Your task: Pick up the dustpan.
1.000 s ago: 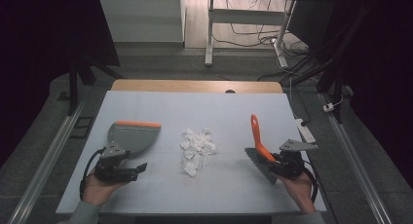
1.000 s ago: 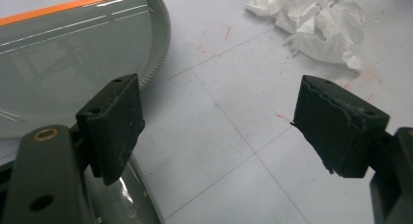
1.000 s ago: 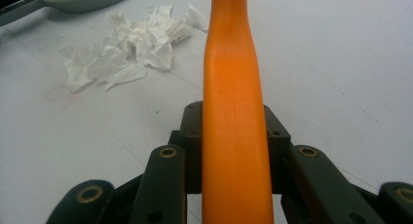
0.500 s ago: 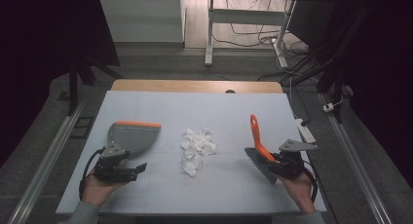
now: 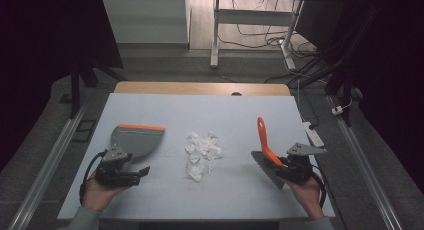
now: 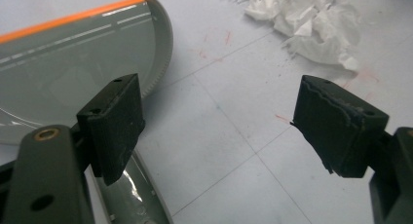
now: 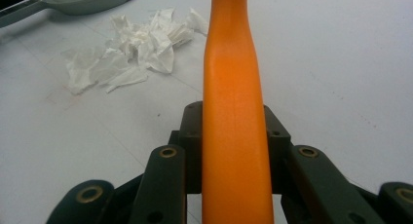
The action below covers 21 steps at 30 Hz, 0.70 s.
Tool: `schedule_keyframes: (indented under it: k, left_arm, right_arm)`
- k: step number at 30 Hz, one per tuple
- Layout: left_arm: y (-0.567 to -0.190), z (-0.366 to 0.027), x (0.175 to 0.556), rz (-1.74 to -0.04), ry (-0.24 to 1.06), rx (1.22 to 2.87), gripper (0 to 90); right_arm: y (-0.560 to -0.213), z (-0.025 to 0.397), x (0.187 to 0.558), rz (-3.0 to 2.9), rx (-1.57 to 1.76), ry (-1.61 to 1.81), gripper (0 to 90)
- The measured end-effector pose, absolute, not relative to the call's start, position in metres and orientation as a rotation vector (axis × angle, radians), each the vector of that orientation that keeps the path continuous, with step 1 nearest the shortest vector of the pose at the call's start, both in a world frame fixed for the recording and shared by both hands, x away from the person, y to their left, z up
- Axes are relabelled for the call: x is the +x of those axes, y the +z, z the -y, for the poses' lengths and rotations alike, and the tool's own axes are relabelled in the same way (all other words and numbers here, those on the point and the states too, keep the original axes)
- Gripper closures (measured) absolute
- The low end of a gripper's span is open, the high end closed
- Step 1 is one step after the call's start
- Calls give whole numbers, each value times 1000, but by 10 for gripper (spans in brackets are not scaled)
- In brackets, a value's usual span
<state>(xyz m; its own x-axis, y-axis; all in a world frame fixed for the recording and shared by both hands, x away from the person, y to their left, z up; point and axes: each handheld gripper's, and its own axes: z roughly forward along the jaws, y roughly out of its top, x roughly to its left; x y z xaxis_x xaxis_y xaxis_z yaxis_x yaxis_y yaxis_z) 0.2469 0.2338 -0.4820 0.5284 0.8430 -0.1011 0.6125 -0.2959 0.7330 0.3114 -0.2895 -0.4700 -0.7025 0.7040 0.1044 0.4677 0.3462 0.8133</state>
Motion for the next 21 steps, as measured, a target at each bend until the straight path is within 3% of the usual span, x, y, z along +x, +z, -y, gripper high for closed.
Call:
schedule_keyframes:
  k: [9, 21]
  left_arm:
    - [-465, -231, 251, -1205, 395, 2047, 195]
    - [-448, -252, 271, -1401, 402, 2023, 198]
  right_arm:
    - [-468, 292, 311, -2336, 1056, 1301, 704]
    - [-466, 293, 311, -2331, 1056, 1306, 704]
